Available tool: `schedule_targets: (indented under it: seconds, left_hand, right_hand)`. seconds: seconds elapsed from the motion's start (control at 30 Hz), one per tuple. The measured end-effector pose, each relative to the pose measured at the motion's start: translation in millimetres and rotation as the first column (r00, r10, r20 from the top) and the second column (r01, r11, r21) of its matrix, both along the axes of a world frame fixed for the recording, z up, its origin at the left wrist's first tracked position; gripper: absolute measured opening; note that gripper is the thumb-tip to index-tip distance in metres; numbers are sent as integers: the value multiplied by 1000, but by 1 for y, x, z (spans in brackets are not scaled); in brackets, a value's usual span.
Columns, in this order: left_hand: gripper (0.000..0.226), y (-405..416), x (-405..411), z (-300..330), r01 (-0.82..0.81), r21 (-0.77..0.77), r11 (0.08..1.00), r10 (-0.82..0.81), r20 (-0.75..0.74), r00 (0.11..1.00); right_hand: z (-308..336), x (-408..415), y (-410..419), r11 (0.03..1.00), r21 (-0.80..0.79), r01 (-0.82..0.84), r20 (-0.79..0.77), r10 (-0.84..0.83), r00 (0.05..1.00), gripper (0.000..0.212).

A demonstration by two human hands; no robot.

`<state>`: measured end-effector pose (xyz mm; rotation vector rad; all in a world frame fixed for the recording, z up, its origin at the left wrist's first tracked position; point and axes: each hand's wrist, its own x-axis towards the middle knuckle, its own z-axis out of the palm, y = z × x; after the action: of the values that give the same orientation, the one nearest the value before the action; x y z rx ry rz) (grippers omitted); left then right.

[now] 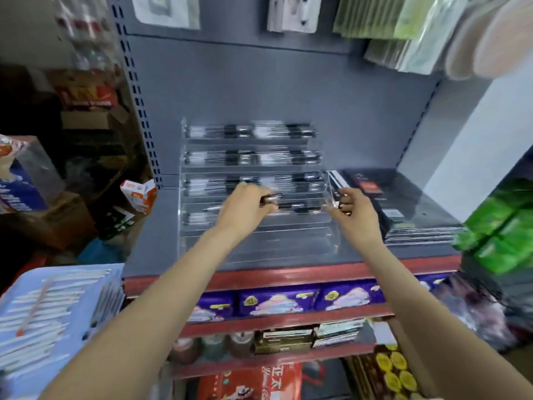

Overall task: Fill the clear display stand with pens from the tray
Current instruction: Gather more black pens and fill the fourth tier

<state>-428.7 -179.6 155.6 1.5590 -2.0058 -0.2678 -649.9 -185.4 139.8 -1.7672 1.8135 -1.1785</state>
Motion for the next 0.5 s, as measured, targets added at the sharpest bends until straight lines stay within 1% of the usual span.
schedule_targets:
  seconds: [0.07,0.13,0.17,0.27,0.33,0.4,0.5]
  left_hand:
    - [13,-11,-12,2,-23,35,999,21,50,999]
    - [12,-19,-25,4,-16,80,997,8,104,995]
    - [11,-20,-30,5,-9,95,995,-2,123,992]
    - [13,-25,-44,7,-25,110,994,9,144,990]
    - [16,-30,-51,7,-49,84,995,34,176,984]
    - [18,-33,-57,6,-63,54,997,48,238,970]
    - [20,-34,-60,5,-62,33,998,49,309,950]
  right_hand:
    - [-4,-9,-12,991,125,-50,10,49,999,53]
    - [-6,-15,-22,969,197,-148,111,128,986,57]
    - [-6,-15,-23,960,207,-191,149,162,975,57]
    - [-5,-18,-27,943,217,-253,150,224,963,51]
    - [-6,-20,-30,937,214,-277,152,248,957,47]
    - [-7,-22,-31,936,202,-286,155,258,954,44]
    - [-9,-24,-33,936,190,-298,162,269,949,44]
